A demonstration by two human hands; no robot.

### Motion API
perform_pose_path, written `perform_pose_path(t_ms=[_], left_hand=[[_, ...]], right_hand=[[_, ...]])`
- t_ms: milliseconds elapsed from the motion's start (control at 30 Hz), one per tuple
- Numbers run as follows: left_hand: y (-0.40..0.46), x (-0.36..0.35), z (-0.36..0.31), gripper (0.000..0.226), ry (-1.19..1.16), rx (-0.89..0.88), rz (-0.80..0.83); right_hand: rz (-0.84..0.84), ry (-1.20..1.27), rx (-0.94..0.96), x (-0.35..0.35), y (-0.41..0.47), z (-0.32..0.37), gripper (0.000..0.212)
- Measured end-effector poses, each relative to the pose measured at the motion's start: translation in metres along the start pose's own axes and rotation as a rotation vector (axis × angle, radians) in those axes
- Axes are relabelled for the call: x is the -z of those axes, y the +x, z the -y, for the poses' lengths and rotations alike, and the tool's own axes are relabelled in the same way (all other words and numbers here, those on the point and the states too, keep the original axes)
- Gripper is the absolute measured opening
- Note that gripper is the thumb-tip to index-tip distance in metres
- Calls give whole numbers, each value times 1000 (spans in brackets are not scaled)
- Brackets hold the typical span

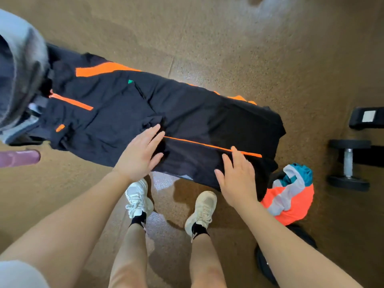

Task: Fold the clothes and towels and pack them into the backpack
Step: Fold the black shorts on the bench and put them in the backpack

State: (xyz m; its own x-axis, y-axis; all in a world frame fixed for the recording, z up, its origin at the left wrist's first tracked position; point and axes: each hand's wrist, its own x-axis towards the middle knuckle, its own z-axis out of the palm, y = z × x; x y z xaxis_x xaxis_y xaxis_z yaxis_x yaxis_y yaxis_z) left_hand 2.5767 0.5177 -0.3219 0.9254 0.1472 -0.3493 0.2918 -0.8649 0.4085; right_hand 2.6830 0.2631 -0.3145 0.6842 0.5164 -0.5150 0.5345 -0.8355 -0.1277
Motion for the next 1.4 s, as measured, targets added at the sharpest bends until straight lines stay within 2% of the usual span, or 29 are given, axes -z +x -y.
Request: perform_pose_path(t_ms=[67, 167, 233, 300, 367, 433, 500, 600, 667, 767, 967, 1133, 1267, 1400], left_hand=[[5, 21, 14, 44, -53, 141, -194], [16, 42, 56, 41, -98, 438, -239], [22, 51, 85, 44, -120, 571, -171], [29, 55, 105, 46, -81, 619, -102], [36, 56, 120, 41, -32, 609, -77], [41, 60, 130, 29, -90, 587, -82], [39, 66, 137, 20, -182, 524, -114], [26, 83, 154, 21, -272, 533, -132], [20, 90, 168, 22, -234, 565, -70], [21, 100, 177, 22, -225, 550, 18], [69, 133, 174, 32, -263, 376, -85], [133, 147, 194, 28, -136, 325, -97], [182, 142, 214, 29, -77, 341, 62], [226, 128, 226, 41, -44, 495, 420]], right_hand=[[-71, 136, 140, 23, 20, 48, 43], [7, 367, 173, 44, 63, 116, 26], [73, 520, 43, 45, 91, 153, 27], [97, 638, -145, 39, 111, 179, 29], [63, 761, -372, 31, 124, 197, 30], [16, 938, -632, 27, 135, 208, 44], [-26, 1030, -756, 29, 141, 212, 40], [-104, 994, -655, 37, 141, 213, 18], [-123, 886, -527, 46, 139, 213, 23], [-102, 694, -486, 56, 143, 216, 41], [-146, 500, -99, 85, 189, 233, 20], [-90, 533, -63, 101, 250, 243, 20], [7, 527, 6, 95, 297, 244, 20], [120, 547, 1, 80, 333, 240, 21]])
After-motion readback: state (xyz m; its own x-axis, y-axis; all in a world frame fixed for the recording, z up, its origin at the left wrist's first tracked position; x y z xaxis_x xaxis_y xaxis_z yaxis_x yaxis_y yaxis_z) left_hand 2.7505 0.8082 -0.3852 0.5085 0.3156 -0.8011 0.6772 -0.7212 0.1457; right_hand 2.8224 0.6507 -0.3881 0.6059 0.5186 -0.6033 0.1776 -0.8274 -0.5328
